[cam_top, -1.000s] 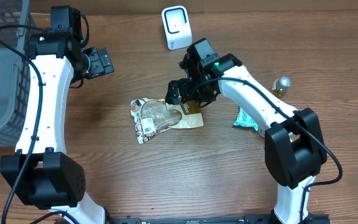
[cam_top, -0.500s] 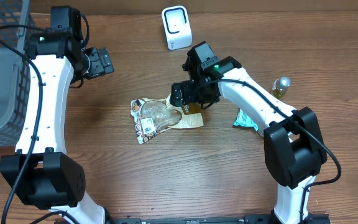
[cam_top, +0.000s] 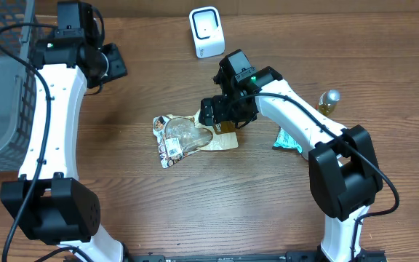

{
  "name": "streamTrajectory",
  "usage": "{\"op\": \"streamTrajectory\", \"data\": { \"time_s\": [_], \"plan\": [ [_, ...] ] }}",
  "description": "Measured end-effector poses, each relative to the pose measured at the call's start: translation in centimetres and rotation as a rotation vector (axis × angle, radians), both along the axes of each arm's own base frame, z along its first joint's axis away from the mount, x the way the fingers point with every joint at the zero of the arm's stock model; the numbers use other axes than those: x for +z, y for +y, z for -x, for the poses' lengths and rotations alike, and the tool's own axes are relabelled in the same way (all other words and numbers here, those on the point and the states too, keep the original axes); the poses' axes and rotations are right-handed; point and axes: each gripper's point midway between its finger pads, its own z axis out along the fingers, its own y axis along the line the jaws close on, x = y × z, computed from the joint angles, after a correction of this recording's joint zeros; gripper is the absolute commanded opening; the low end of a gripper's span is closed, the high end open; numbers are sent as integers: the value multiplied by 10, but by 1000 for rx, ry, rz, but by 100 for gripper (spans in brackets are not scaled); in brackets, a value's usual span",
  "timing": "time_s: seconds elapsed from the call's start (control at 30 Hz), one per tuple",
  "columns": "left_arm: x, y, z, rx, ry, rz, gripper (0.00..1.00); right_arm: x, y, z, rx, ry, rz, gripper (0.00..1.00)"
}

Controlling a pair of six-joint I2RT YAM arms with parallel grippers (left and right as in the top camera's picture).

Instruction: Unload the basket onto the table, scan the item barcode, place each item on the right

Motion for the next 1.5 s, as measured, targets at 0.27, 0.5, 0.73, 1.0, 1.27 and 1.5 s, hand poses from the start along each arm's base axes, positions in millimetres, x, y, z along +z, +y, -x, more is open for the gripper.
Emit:
{"op": "streamTrajectory", "data": {
  "time_s": [0.27, 0.5, 0.73, 1.0, 1.27, 1.5],
  "plan": [
    [-25, -38, 49, -105, 212, 91, 48, 0, -6, -4, -16, 8, -13, 100],
    [-82, -70, 95, -246, 391, 85, 53, 0, -7, -3, -17, 14, -13, 100],
    [-131, -84, 118, -318, 448, 71, 23, -1, -6, -3, -17, 11, -15, 100],
    [-152, -75, 113, -277, 420, 17, 9, 0, -6, -4, -17, 8, -17, 100],
    [-165, -77, 104, -261, 365, 30, 4, 1, -5, -7, -17, -4, -22, 100],
    [-166, -80, 104, -257, 363, 46, 4, 0, -4, -9, -17, -11, -26, 100]
  ]
}}
